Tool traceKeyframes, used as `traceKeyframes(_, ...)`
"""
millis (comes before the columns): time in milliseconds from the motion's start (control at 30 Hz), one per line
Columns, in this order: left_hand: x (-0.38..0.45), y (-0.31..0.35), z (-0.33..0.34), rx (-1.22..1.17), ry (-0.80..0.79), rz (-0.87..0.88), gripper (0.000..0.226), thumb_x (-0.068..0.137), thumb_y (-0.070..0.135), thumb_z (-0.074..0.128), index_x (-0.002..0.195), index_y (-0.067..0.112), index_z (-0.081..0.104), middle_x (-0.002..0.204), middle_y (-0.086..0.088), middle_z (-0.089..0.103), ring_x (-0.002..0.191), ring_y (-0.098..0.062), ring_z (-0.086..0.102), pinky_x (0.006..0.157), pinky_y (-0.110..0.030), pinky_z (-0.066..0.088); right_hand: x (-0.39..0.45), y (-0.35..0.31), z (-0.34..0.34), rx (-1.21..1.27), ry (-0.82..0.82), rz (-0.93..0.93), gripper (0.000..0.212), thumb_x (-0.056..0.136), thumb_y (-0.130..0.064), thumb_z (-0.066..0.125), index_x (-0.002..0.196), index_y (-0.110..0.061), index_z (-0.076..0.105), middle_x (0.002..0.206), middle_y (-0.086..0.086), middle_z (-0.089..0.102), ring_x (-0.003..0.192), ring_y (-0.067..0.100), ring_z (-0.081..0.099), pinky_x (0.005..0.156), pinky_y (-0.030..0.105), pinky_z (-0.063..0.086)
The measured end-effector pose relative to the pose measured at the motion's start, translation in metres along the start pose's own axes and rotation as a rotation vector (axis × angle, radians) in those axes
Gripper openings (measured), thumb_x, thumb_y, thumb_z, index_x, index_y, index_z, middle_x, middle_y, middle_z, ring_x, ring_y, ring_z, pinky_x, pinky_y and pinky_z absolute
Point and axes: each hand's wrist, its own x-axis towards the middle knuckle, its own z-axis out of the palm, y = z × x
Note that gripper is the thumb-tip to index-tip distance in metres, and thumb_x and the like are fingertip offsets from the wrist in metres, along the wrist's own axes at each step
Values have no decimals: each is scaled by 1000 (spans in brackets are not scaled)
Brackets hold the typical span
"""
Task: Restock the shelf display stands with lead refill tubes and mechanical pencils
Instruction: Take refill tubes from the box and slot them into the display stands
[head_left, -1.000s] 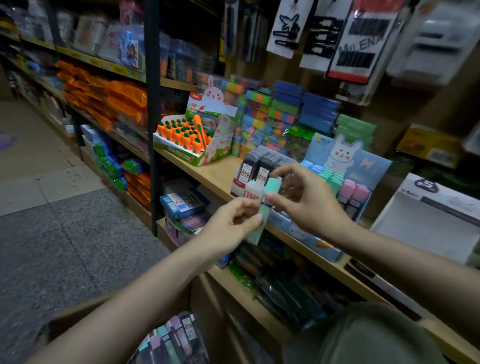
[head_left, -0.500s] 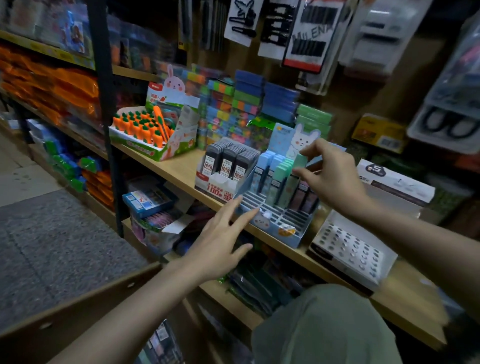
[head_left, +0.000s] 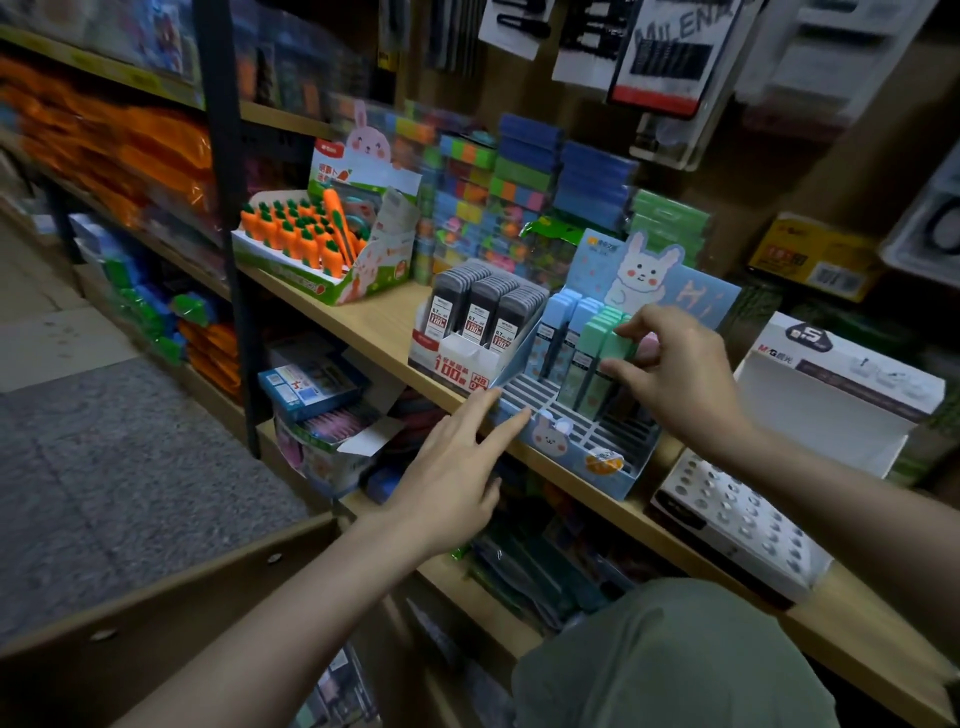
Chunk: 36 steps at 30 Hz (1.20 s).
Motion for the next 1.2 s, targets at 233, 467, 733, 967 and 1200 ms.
traceKeyframes(233,0,0,2,-8,34,11,81,90,13,59,153,34,12,159,10,-10,141,-25,24,109,-38,38,-1,-1,0,-77,34,5,34,72,-26,85,98,-13,66,95,-2,50,75,15,53,71,33,49)
traceKeyframes(467,-11,6,-2,-136,-6,14,77,93,20,59,152,36,12,158,19,-8,144,-18,22,106,-36,42,-18,-16,-13,-23,22,2,55,79,-30,78,126,-23,51,104,-2,45,73,10,52,78,38,50)
traceKeyframes(733,-75,-23,-9,-616,35,-478,23,92,12,62,111,25,59,112,4,65,110,-10,59,96,-28,47,-47,-86,-4,298,-174,-238,34,86,-22,70,117,-24,56,103,-7,54,77,3,57,68,15,46)
traceKeyframes(967,-190,-75,12,-718,226,-1136,10,91,1,60,95,9,60,83,-10,59,65,-15,51,57,-22,43,-111,-154,113,273,-780,-362,46,82,-34,71,124,-22,54,113,-1,58,99,15,59,81,20,42)
traceKeyframes(1200,-277,-95,90,-862,377,-1599,12,87,-2,62,87,10,62,83,-13,60,72,-22,56,70,-27,45,-237,-163,251,372,-1189,305,40,88,-22,65,126,-14,56,124,6,63,114,23,59,83,19,43)
